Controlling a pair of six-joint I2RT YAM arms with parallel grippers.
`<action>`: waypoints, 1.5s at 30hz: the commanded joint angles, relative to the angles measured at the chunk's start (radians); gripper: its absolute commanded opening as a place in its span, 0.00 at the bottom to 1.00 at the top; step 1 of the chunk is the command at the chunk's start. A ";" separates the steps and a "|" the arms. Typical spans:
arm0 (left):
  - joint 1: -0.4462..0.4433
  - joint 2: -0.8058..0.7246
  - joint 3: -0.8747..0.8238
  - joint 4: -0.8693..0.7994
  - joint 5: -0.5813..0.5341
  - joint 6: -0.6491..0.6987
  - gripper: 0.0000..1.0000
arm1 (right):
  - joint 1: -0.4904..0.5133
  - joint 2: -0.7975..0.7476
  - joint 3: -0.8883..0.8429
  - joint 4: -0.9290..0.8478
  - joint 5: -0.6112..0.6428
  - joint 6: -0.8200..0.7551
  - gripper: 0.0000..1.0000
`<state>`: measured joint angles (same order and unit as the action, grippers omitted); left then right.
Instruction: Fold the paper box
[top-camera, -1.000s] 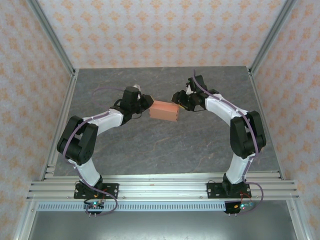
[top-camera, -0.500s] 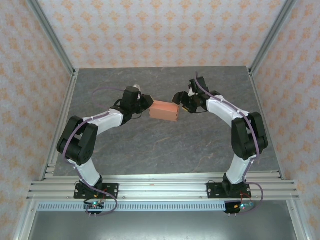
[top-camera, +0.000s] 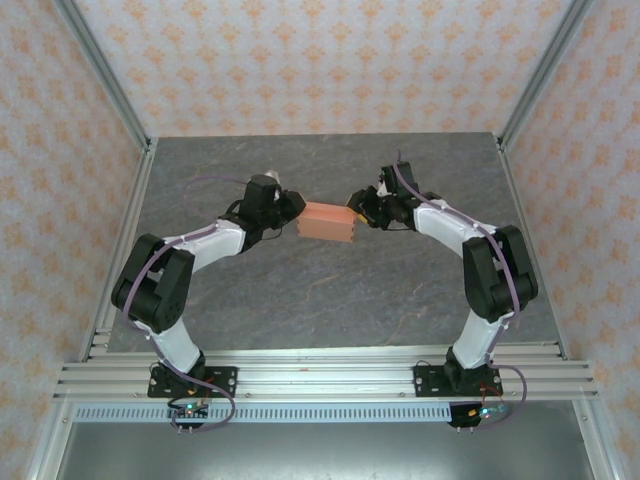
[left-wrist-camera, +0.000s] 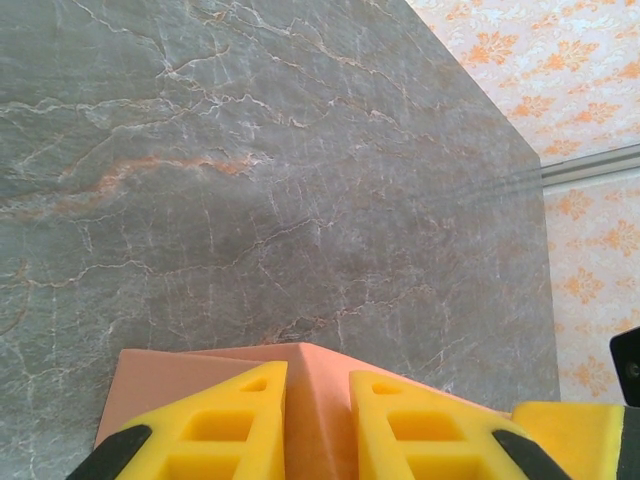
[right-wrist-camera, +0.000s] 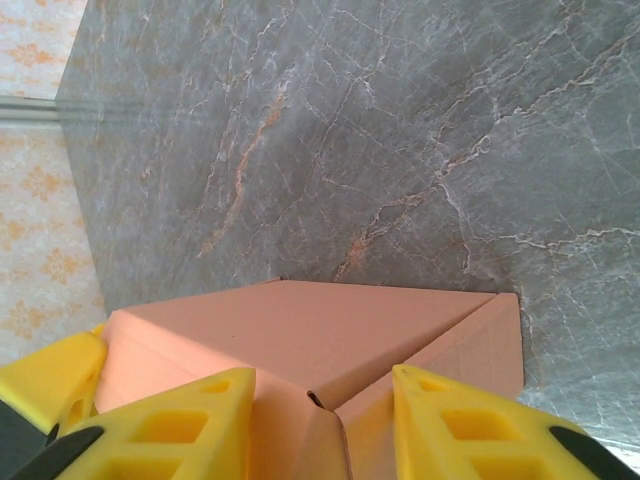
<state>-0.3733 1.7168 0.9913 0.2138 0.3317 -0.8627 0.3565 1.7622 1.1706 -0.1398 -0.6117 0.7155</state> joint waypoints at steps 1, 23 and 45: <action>-0.009 0.024 -0.071 -0.207 -0.011 0.025 0.20 | 0.002 -0.025 -0.037 0.058 -0.016 0.037 0.33; -0.013 0.014 -0.143 -0.156 0.096 0.018 0.26 | 0.032 -0.024 -0.136 0.197 -0.003 0.016 0.16; -0.028 0.060 -0.259 -0.070 0.111 -0.007 0.16 | 0.052 -0.001 -0.211 0.222 0.062 -0.174 0.11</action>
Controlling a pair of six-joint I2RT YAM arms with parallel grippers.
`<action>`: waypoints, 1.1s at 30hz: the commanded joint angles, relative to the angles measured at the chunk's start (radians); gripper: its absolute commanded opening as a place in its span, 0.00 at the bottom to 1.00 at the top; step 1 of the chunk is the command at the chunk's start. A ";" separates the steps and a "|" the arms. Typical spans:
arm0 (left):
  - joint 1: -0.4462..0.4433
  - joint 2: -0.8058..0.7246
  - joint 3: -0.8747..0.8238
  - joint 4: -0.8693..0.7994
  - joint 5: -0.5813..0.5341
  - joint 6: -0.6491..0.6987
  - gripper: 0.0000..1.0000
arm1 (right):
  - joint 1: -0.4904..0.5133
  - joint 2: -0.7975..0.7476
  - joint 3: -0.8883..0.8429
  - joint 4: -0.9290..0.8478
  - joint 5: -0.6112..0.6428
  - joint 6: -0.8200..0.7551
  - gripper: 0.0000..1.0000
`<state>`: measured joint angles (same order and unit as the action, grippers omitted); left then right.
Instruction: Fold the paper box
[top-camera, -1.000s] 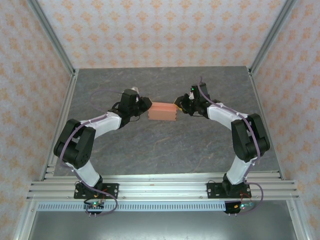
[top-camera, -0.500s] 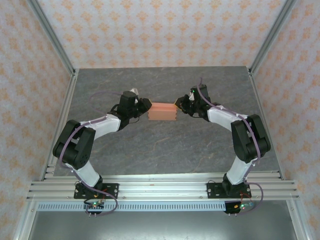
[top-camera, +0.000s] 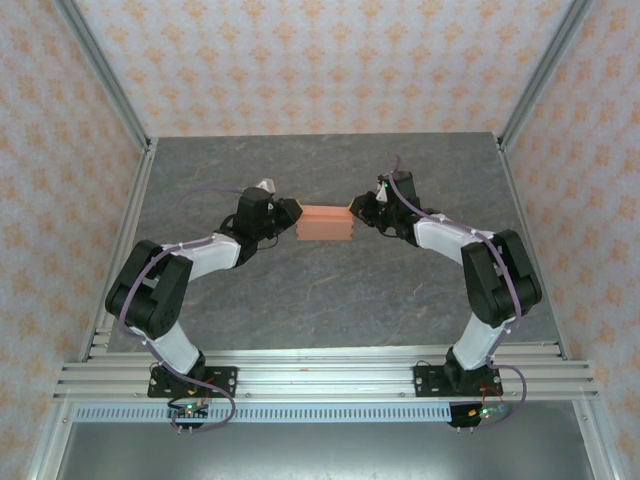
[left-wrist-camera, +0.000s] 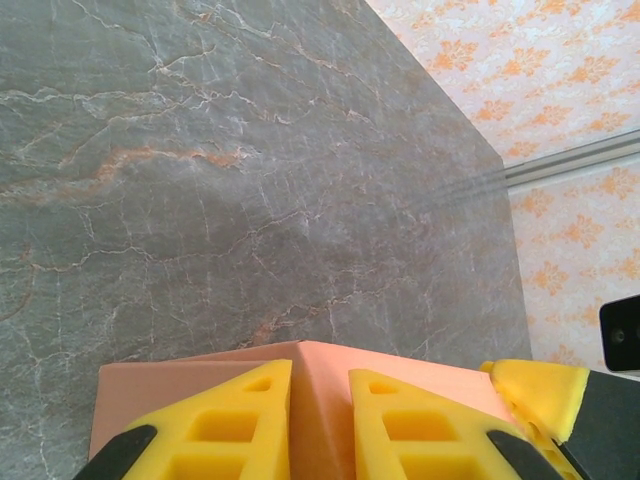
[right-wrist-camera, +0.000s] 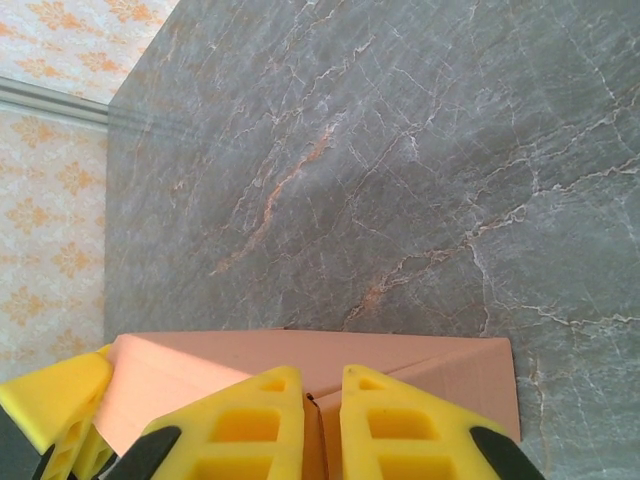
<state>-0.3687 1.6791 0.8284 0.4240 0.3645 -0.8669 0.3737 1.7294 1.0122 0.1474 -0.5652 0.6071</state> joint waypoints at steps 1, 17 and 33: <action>-0.035 0.101 -0.098 -0.284 0.078 0.003 0.16 | 0.035 0.031 -0.056 -0.059 0.013 -0.066 0.11; -0.036 -0.010 0.023 -0.475 -0.031 0.138 0.39 | 0.035 0.027 -0.031 -0.086 0.022 -0.068 0.10; -0.046 0.075 -0.099 -0.316 0.011 0.046 0.20 | 0.016 0.035 0.027 -0.253 -0.064 -0.156 0.28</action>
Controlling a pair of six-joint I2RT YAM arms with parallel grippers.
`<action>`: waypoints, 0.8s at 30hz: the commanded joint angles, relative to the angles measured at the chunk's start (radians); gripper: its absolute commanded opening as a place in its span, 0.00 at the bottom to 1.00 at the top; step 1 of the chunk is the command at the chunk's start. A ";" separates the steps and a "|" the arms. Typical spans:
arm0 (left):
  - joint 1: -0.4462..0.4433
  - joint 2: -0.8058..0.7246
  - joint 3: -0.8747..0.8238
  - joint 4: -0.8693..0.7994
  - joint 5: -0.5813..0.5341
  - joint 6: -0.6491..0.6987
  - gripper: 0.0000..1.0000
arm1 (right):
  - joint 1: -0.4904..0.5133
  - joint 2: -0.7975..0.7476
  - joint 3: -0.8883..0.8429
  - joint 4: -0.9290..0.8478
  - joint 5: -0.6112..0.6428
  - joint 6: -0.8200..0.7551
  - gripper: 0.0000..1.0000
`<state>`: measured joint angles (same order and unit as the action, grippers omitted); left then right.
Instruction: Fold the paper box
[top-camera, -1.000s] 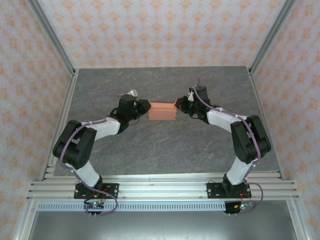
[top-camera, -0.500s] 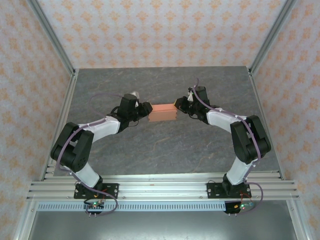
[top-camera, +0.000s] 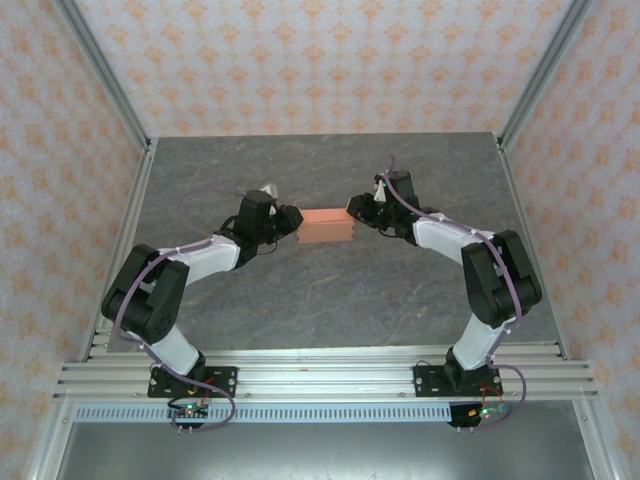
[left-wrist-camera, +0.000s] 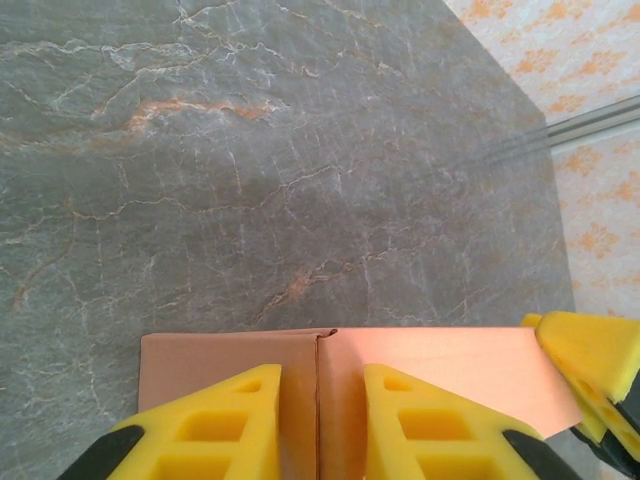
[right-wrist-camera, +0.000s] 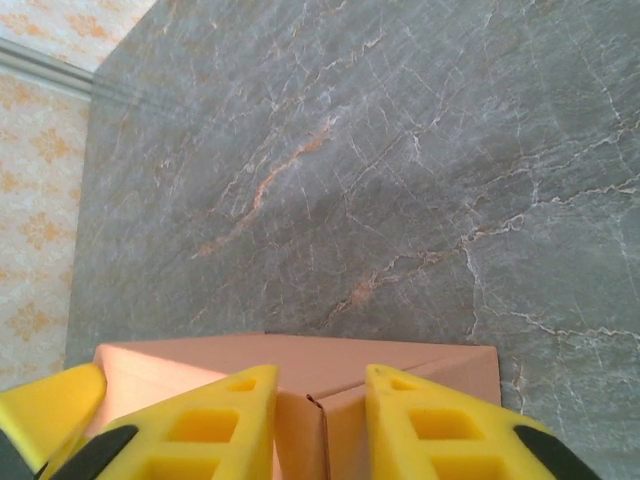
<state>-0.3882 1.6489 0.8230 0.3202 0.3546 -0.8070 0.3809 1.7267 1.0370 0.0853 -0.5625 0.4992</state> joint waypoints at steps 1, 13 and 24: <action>-0.029 0.110 -0.097 -0.204 0.021 -0.017 0.19 | 0.005 0.039 0.004 -0.195 -0.084 -0.044 0.29; -0.058 0.110 -0.110 -0.194 -0.014 -0.042 0.15 | -0.055 0.060 -0.017 -0.110 -0.244 -0.018 0.18; -0.058 0.100 -0.078 -0.254 -0.049 -0.010 0.15 | -0.063 0.044 0.193 -0.305 -0.126 -0.017 0.50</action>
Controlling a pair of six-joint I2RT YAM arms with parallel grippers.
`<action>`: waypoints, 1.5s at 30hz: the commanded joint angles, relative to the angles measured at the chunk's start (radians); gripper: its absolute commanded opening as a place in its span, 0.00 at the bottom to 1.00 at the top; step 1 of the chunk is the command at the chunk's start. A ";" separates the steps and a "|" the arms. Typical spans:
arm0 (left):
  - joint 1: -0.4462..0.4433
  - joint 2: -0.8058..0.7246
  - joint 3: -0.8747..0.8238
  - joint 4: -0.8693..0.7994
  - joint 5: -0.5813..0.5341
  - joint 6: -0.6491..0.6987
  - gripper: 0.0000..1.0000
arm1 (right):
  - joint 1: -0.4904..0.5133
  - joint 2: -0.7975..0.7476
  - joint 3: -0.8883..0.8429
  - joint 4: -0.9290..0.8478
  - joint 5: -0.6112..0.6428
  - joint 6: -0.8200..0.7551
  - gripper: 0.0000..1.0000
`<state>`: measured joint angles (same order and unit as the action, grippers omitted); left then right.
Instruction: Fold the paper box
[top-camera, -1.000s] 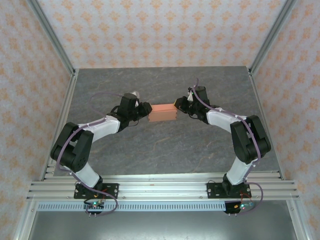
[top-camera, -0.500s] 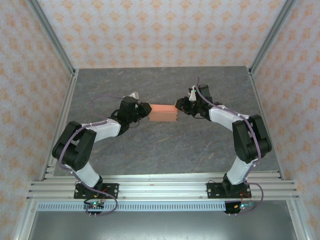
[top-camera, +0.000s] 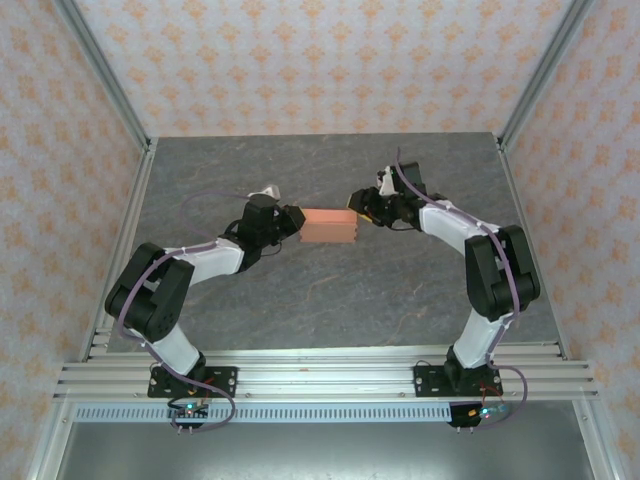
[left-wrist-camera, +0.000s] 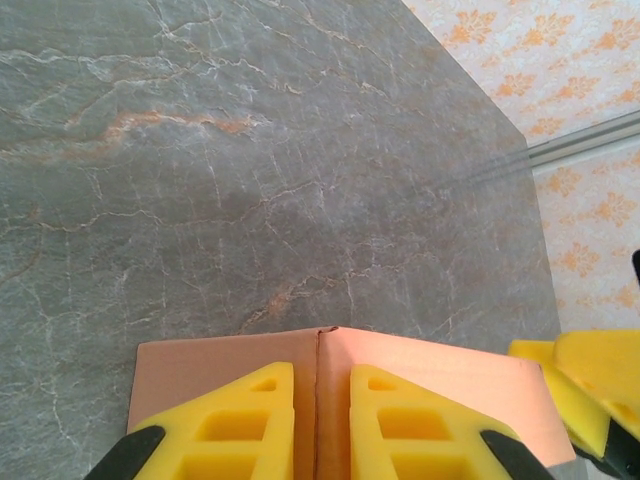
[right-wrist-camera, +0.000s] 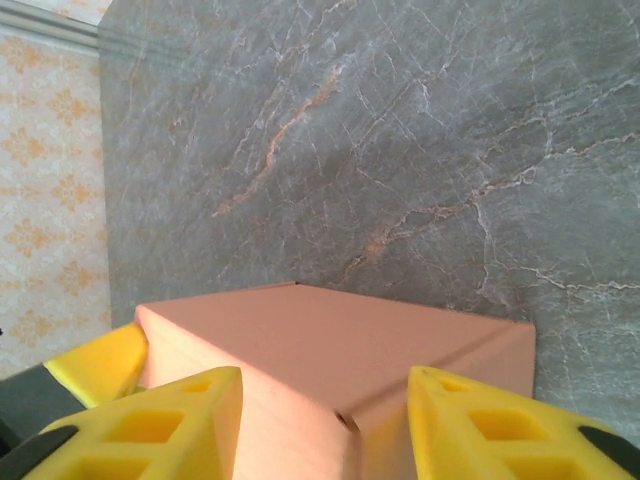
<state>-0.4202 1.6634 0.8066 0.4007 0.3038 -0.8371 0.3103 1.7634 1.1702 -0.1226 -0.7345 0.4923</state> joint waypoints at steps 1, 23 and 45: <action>-0.025 0.085 -0.063 -0.336 0.001 0.022 0.15 | 0.006 0.006 0.070 -0.114 0.057 -0.014 0.52; -0.025 0.074 -0.042 -0.364 -0.010 0.030 0.15 | 0.000 -0.045 -0.070 -0.108 -0.013 -0.051 0.49; -0.011 0.067 -0.097 -0.287 0.142 0.082 0.17 | -0.055 0.036 -0.207 0.063 -0.068 -0.054 0.14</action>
<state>-0.4145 1.6558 0.8036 0.3790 0.3561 -0.7868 0.2497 1.7489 1.0222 0.0181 -0.8936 0.4553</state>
